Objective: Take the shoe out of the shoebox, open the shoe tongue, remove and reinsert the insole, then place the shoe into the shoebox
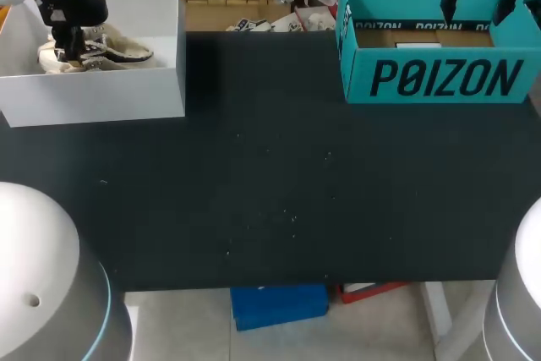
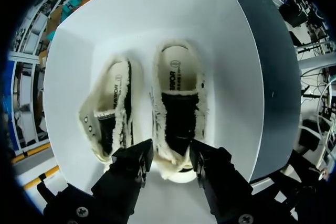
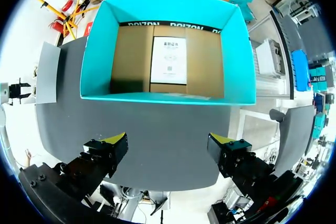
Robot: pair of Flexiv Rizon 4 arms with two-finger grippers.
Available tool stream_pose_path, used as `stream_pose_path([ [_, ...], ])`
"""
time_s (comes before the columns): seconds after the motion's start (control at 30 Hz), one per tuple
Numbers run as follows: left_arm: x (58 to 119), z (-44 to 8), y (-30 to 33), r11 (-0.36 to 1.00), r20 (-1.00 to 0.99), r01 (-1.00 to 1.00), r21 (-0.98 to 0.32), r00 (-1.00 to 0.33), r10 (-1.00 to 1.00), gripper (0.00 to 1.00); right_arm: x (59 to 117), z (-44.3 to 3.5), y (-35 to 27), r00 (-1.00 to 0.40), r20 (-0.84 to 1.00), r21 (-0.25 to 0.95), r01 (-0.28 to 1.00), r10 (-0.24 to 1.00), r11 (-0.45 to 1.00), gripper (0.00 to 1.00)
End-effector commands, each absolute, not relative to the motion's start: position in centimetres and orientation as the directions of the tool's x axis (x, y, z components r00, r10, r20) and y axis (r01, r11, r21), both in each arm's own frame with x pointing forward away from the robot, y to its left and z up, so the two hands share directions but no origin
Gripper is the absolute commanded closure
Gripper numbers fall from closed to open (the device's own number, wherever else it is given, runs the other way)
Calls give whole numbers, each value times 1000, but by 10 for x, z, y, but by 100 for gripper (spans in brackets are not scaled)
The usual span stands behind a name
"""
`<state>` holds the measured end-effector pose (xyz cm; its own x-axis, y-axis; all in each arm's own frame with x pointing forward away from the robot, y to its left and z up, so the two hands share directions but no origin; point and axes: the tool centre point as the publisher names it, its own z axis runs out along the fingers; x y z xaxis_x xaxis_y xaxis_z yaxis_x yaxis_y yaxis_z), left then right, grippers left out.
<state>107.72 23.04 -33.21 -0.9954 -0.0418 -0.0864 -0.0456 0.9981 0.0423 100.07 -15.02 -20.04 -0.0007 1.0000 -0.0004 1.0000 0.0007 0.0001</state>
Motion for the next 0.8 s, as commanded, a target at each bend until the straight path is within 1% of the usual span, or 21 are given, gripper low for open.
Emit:
stream_pose_path([
  [0.03,1090,-352,235,998,-80,-53,39,-996,-49,56,1001,-200,-150,0,-1,0,1000,1000,0,0],
  [0.53,1109,-397,226,998,-64,-33,51,-997,-30,58,1001,-200,-150,0,-1,0,1000,1000,0,0],
  [0.7,1111,-400,223,998,-55,-27,53,-998,-24,64,1001,-200,-150,0,-1,0,1000,1000,0,0],
  [0.8,1110,-402,221,998,-51,-17,58,-999,-14,65,1001,-200,-150,0,-1,0,1000,1000,0,0],
])
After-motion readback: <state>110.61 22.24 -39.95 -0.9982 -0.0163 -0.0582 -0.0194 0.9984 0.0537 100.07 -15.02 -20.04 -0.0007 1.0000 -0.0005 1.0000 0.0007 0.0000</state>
